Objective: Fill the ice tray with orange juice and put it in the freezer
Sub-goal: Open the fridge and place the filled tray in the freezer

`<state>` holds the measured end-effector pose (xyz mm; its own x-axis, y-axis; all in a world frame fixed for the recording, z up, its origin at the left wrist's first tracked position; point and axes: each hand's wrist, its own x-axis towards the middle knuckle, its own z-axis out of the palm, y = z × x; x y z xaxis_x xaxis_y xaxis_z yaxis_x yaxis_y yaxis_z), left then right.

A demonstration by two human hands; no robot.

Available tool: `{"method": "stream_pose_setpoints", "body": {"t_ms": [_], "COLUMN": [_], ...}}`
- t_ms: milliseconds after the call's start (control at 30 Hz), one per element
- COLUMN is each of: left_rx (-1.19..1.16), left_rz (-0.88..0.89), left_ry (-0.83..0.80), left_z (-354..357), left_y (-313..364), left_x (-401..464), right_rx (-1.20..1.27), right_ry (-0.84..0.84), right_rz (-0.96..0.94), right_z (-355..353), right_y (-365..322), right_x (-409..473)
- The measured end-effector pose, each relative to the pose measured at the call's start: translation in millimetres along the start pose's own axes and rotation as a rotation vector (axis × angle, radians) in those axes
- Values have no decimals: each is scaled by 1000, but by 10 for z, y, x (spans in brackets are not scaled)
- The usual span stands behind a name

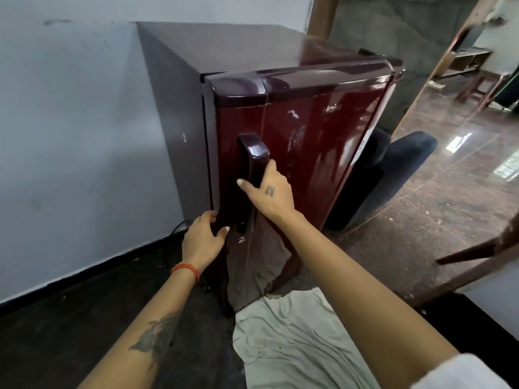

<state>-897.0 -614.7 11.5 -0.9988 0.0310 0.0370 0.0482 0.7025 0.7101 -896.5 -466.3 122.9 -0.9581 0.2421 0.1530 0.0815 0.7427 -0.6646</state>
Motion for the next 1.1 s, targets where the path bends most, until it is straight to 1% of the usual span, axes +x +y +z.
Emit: {"method": "stream_pose_setpoints", "body": {"t_ms": [100,233,400,533,600,700,767,867,933,1100], "left_rx": [-13,-39,-91,-91,-109,-180,-242,-301,-328,-230], "left_rz": [5,-16,0,42,94,209,231,218,240,329], "left_ry": [-25,-63,0,24,27,-73,-140,-138,-167,-208], "left_z": [19,88,183,258,293,385,493,676,790,1045], "left_y": [-10,-60,-49,-30,27,181,291,438,544,846], "left_x": [66,73,20,-30,-83,-223,-400,-701,-879,-1228], "right_rx": [16,-10,-17,-2,22,50,82,160,212,166], "right_ry": [110,121,140,248,290,328,361,405,432,591], "right_rz": [9,-58,-89,-98,-97,-69,-37,-11,25,98], "right_z": [113,94,63,2,-85,-244,-352,-531,-667,-1011], "right_y": [6,88,91,286,448,676,823,1046,1192,1521], "right_x": [11,-4,-20,-202,-379,-655,-827,-1075,-1219,-1501]}}
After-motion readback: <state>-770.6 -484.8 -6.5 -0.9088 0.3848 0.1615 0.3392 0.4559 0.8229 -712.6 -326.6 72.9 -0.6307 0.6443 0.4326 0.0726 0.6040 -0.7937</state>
